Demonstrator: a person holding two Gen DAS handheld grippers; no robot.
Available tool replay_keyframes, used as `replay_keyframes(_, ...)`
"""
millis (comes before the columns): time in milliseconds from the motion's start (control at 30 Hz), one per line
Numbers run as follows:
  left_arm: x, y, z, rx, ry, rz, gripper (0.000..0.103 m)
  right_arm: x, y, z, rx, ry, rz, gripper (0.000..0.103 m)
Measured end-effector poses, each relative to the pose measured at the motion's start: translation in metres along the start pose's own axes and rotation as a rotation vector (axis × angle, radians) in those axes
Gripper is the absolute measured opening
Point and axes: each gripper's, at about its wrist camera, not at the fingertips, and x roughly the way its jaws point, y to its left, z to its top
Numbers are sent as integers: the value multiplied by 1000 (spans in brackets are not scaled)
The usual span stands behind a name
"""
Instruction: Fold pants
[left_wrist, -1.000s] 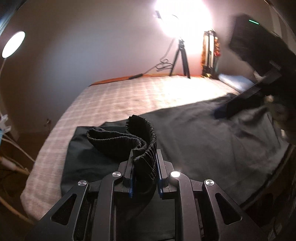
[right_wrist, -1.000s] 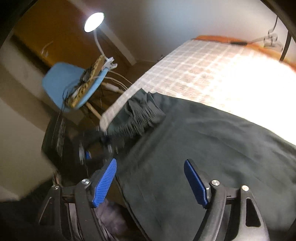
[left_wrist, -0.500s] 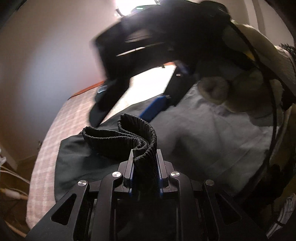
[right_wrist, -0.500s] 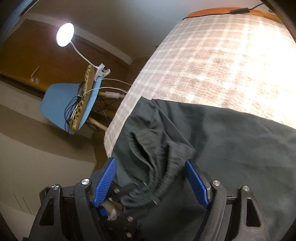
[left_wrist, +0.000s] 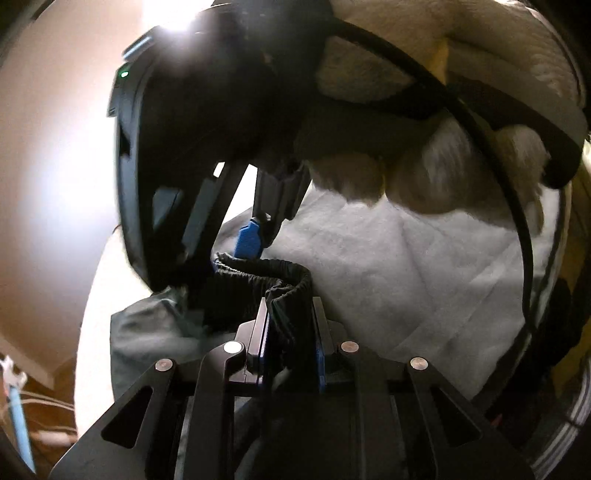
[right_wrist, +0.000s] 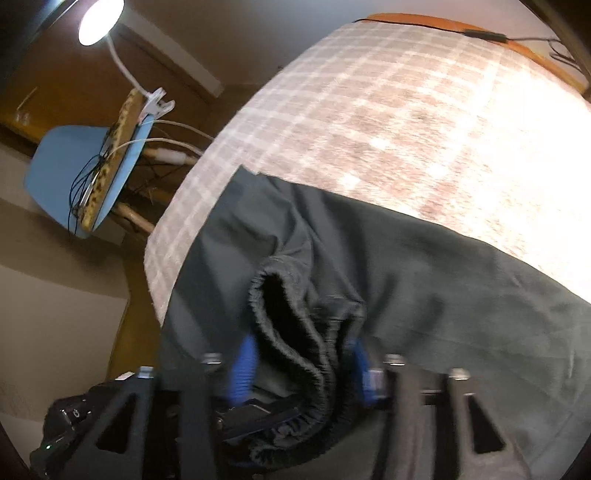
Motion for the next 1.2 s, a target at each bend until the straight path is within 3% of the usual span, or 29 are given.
replay_keyframes(67,0,2,8,21,9,-6,17,-7,-12,-2,43,-29,44,24)
replay_keyframes(133,-3,1,16,45,13,-7,17,-16,-19,-6,73,-64,82,21)
replay_keyframes(500,-29,-11,88,64,-4,-19,17,-87,-41,-23,130,-217,211,19)
replay_keyframes(700,-31,-67,129,120,-23,-27,17,-131,-75,-59,152,-281,196,19)
replay_keyframes(1200,7,-210,218,211,-50,-186,17,-212,-196,-160,319,-448,144,16)
